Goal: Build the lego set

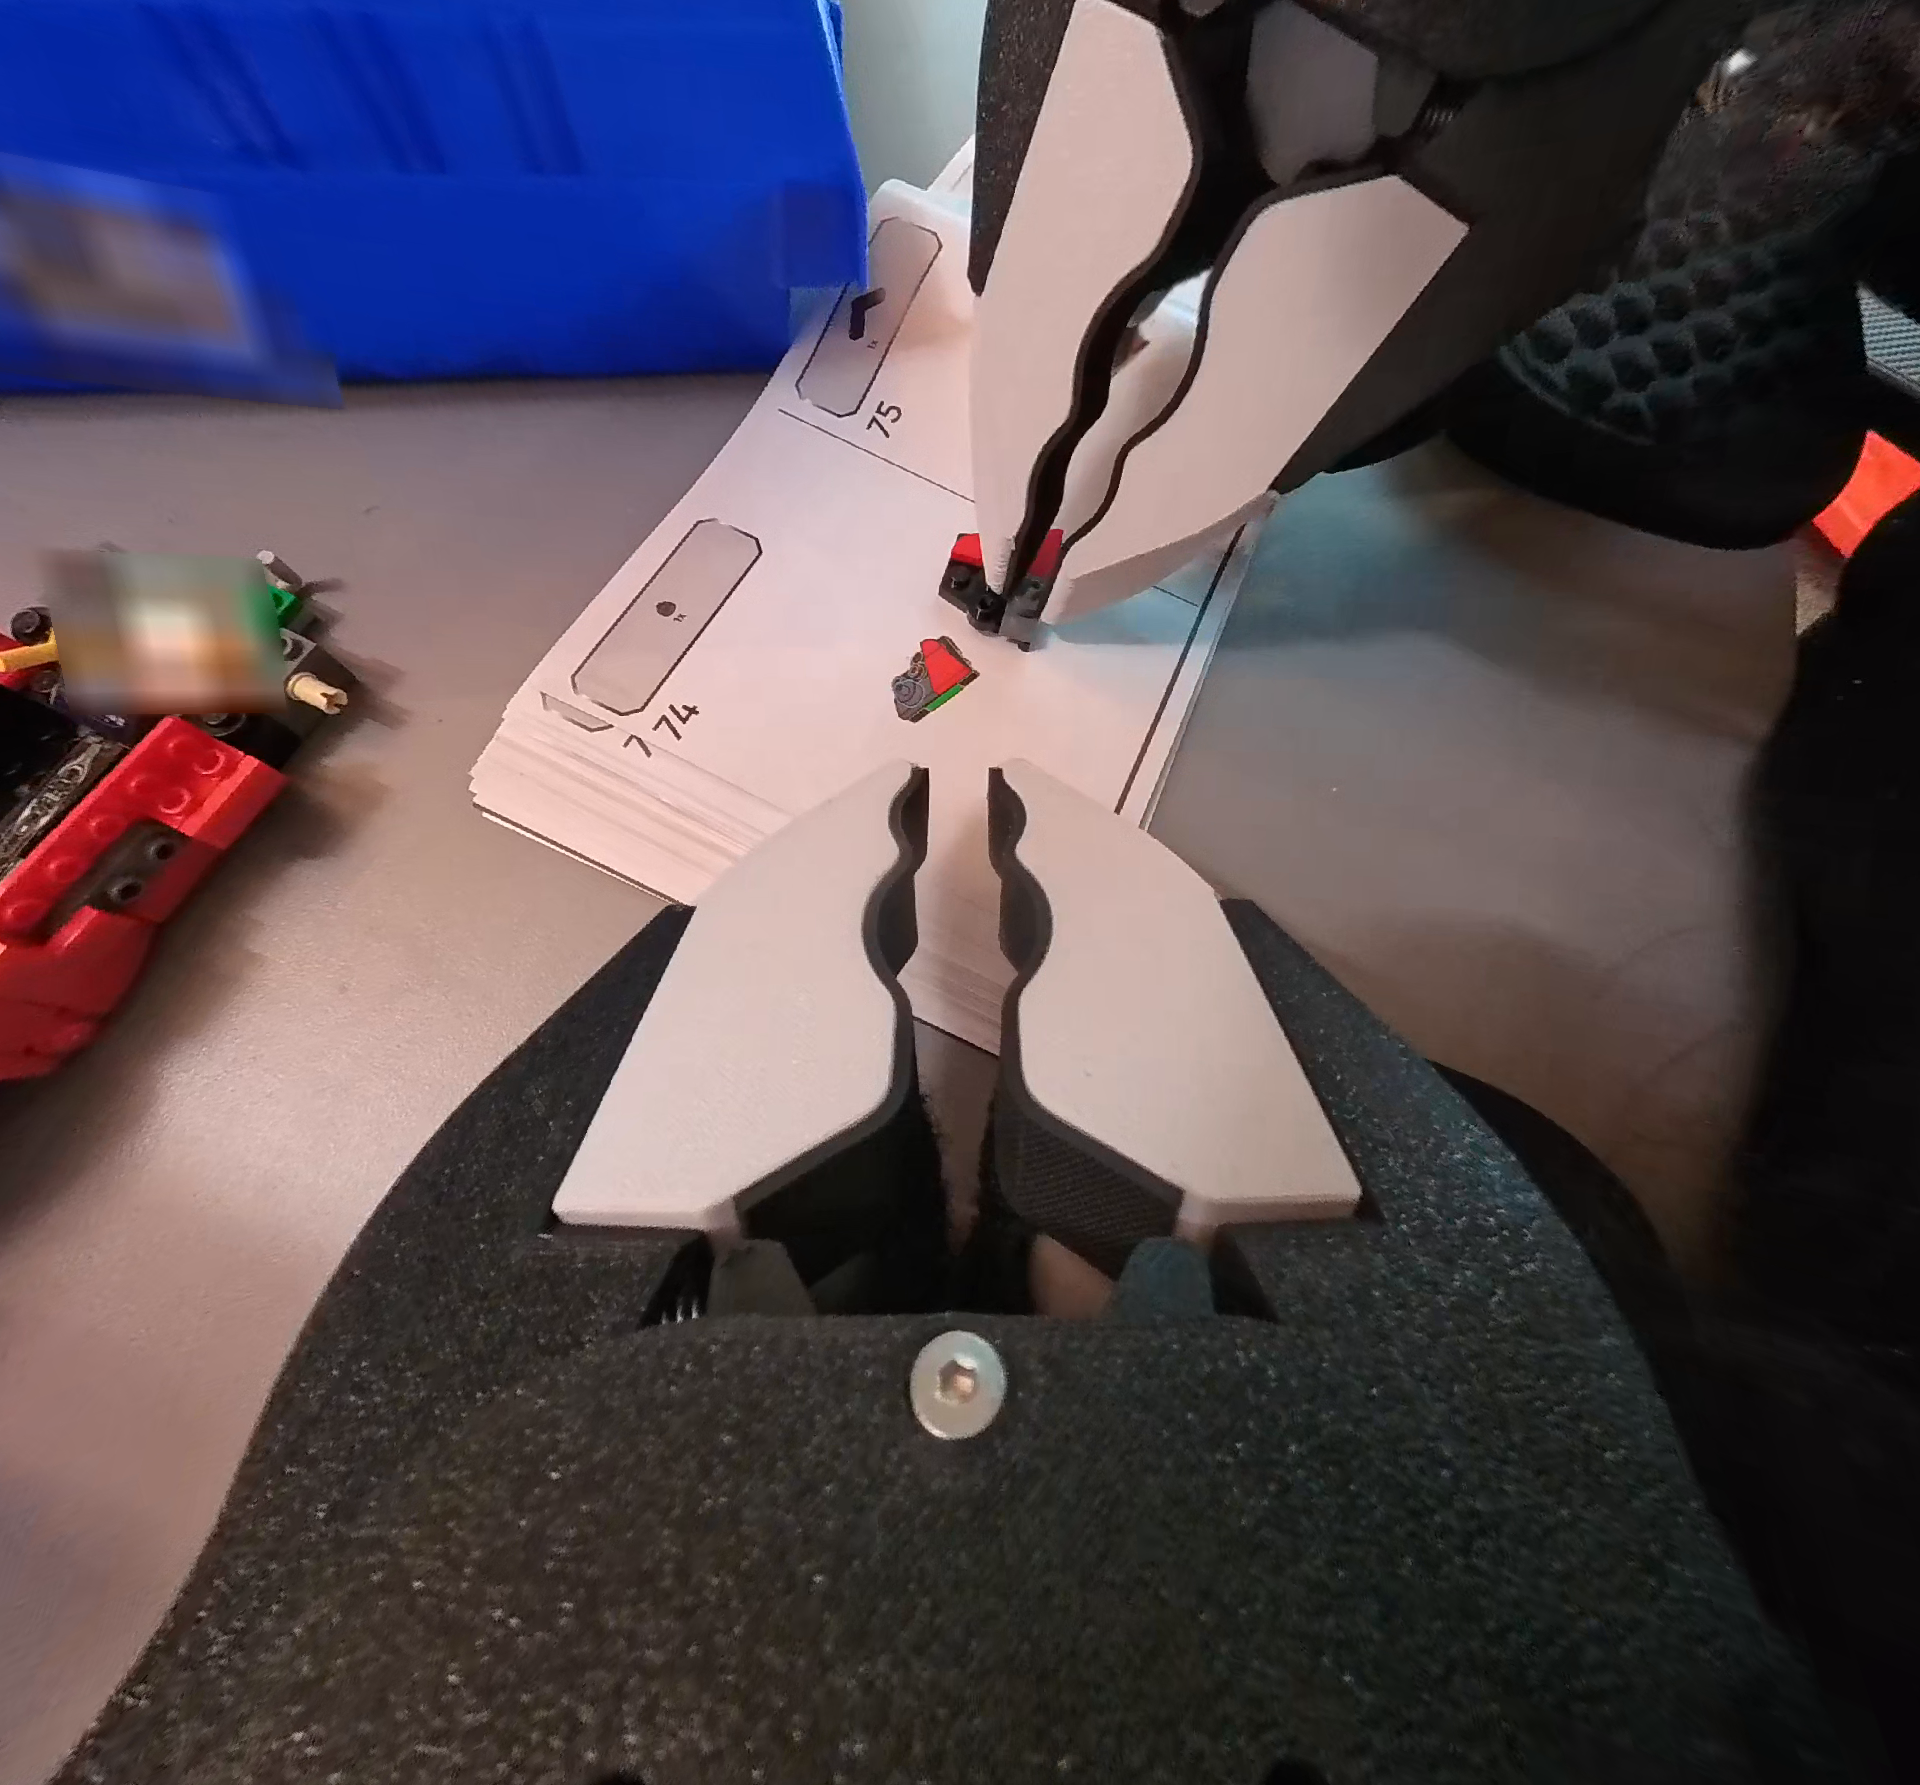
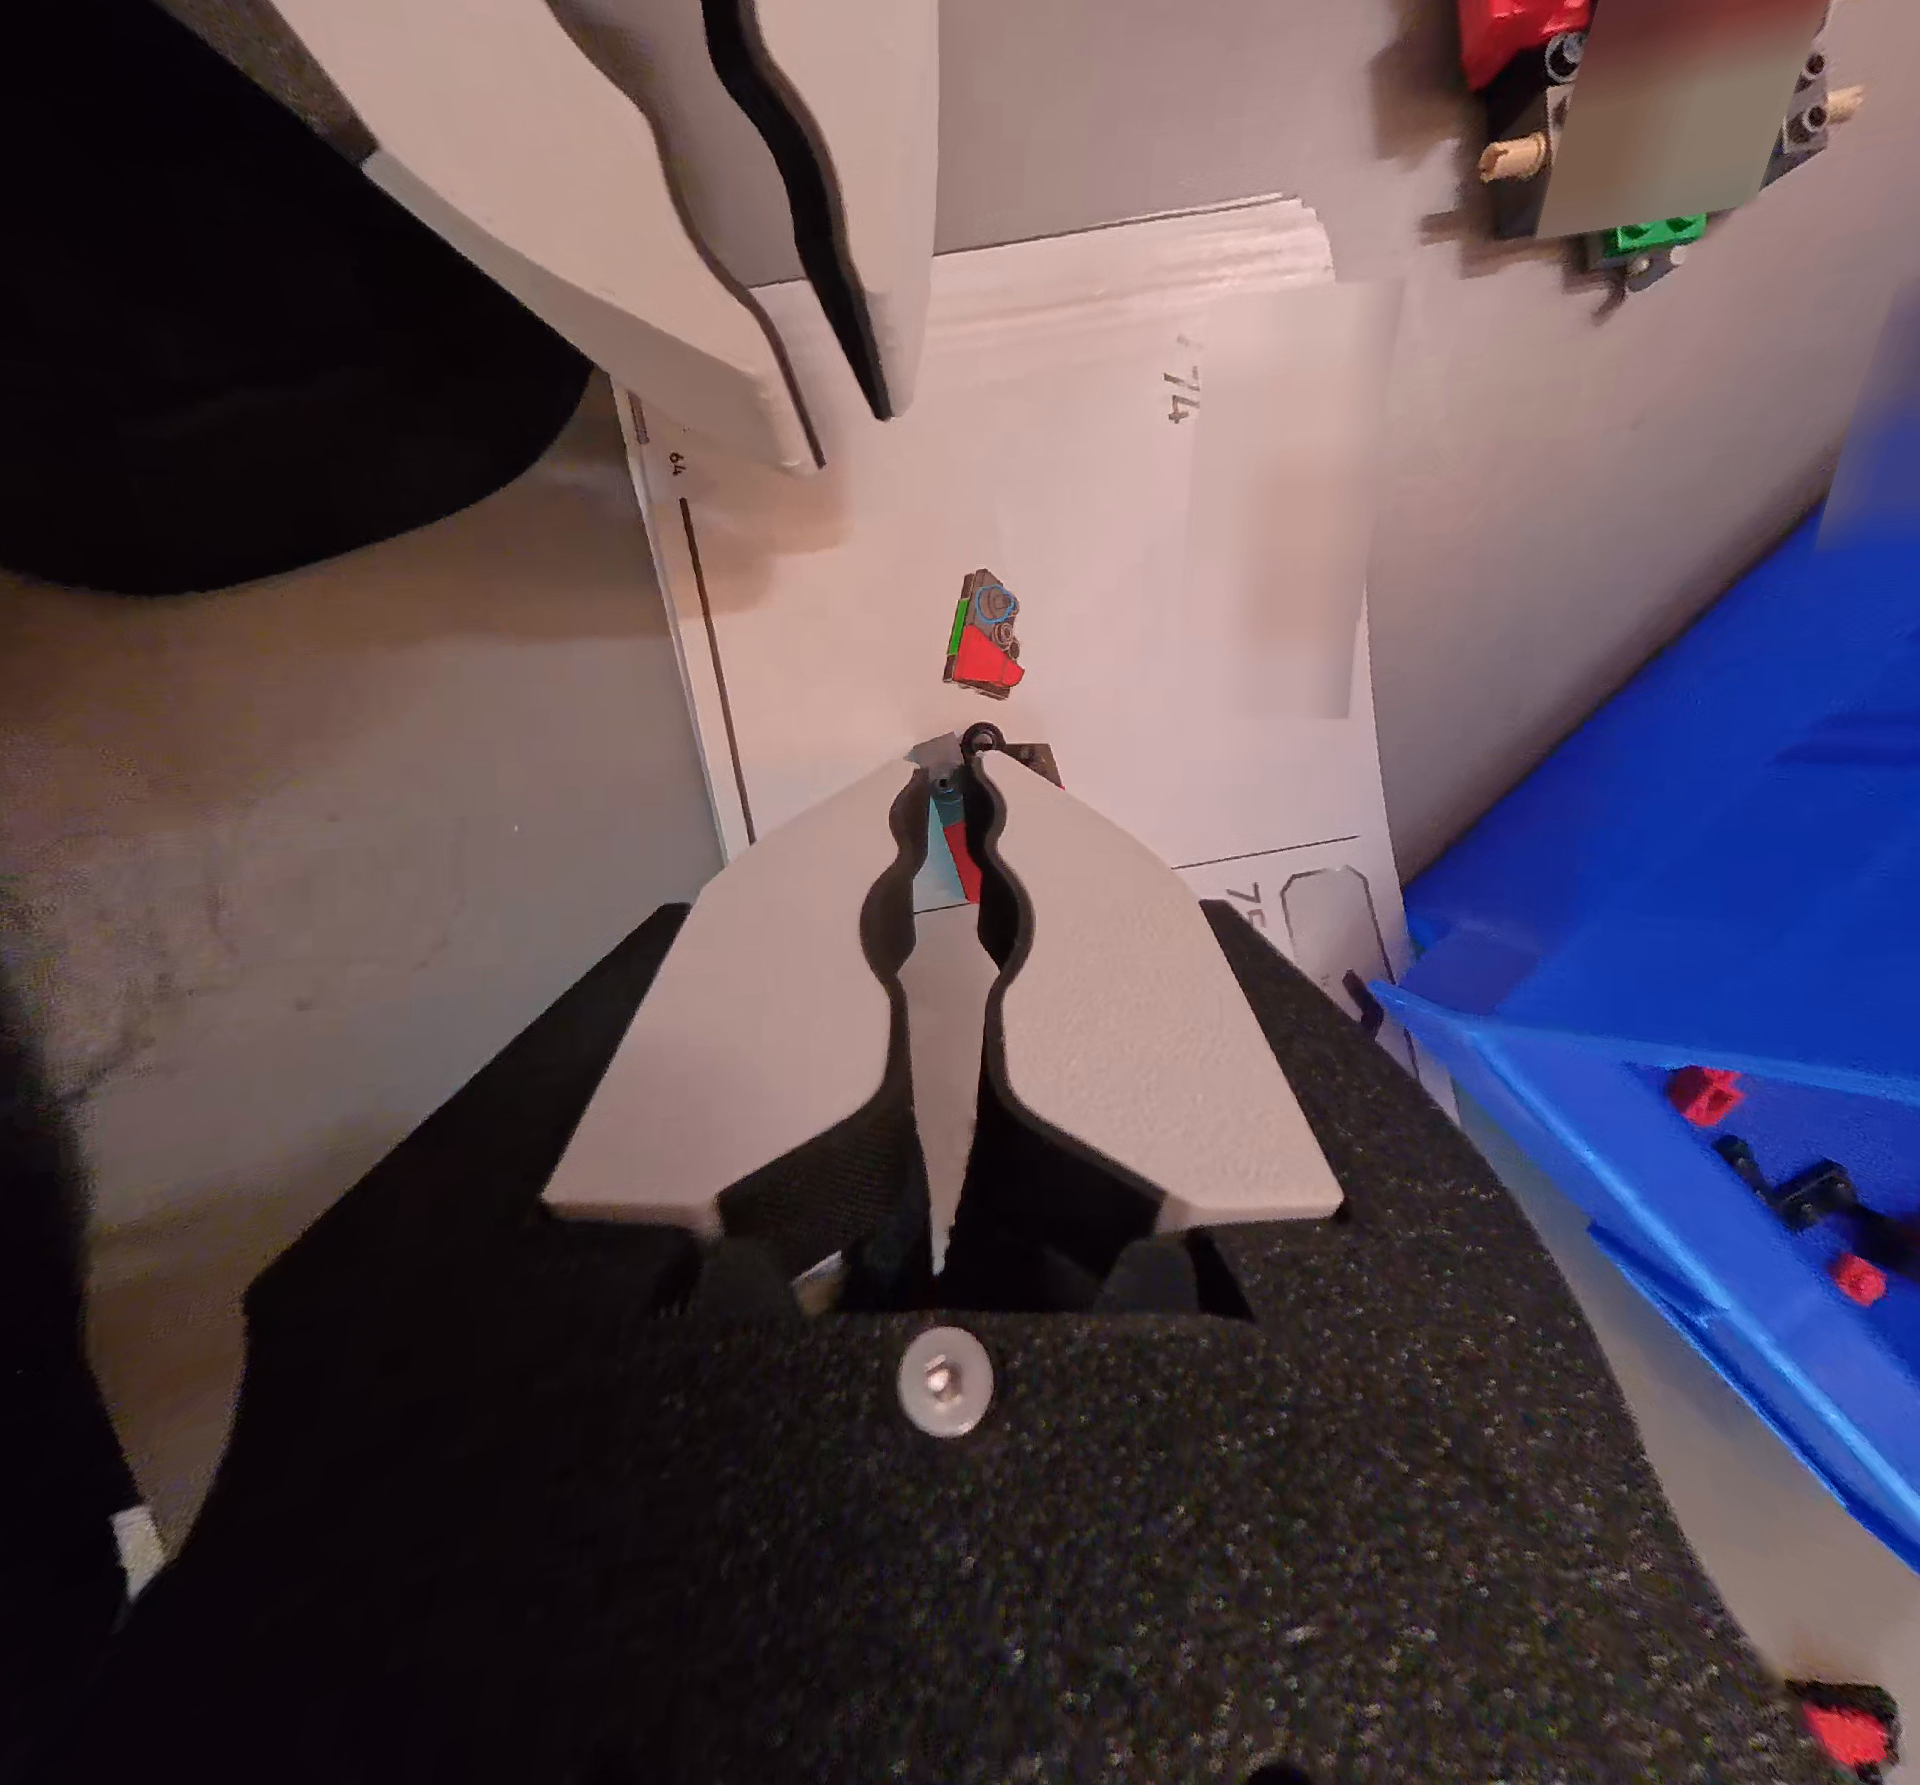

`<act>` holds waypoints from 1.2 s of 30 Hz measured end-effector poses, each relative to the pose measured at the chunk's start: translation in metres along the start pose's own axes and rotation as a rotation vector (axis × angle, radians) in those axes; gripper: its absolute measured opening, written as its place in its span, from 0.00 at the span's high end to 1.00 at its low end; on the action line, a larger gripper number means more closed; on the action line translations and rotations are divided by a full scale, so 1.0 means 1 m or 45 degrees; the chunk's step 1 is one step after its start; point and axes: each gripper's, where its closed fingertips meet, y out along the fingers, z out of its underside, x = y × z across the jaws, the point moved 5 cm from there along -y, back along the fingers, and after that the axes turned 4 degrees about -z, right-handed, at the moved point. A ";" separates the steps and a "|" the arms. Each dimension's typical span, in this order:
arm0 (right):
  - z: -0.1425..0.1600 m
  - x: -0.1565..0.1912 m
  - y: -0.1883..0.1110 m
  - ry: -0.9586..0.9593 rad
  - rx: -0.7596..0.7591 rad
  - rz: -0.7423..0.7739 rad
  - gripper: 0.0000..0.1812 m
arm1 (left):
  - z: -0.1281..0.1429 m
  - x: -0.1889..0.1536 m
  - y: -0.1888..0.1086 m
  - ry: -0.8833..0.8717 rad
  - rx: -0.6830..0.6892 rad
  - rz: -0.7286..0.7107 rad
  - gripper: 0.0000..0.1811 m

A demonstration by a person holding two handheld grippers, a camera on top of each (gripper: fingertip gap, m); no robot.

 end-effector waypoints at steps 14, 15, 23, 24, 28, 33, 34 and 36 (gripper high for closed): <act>0.000 0.000 -0.001 -0.044 -0.070 -0.058 0.92 | 0.000 0.000 -0.001 -0.002 -0.012 -0.004 0.95; 0.000 0.000 -0.001 -0.039 -0.073 -0.067 0.92 | 0.000 0.000 -0.001 -0.002 -0.012 -0.003 0.95; 0.002 0.000 -0.002 -0.030 -0.074 -0.085 0.88 | 0.000 0.000 -0.001 0.001 -0.012 -0.001 0.94; 0.002 0.000 -0.002 -0.036 -0.073 -0.086 0.88 | 0.000 0.000 -0.001 0.001 -0.011 -0.002 0.94; 0.002 0.003 -0.002 -0.130 -0.029 -0.037 0.87 | 0.000 0.000 -0.001 -0.002 -0.013 0.000 0.94; 0.001 0.003 -0.001 -0.122 -0.046 -0.032 0.87 | 0.000 0.000 -0.001 0.002 -0.011 0.001 0.94; 0.001 0.003 -0.001 -0.122 -0.048 -0.032 0.87 | 0.000 0.000 -0.001 0.003 -0.011 0.001 0.94; 0.002 0.003 -0.001 -0.124 -0.050 -0.029 0.87 | 0.000 0.000 -0.001 0.002 -0.011 0.001 0.94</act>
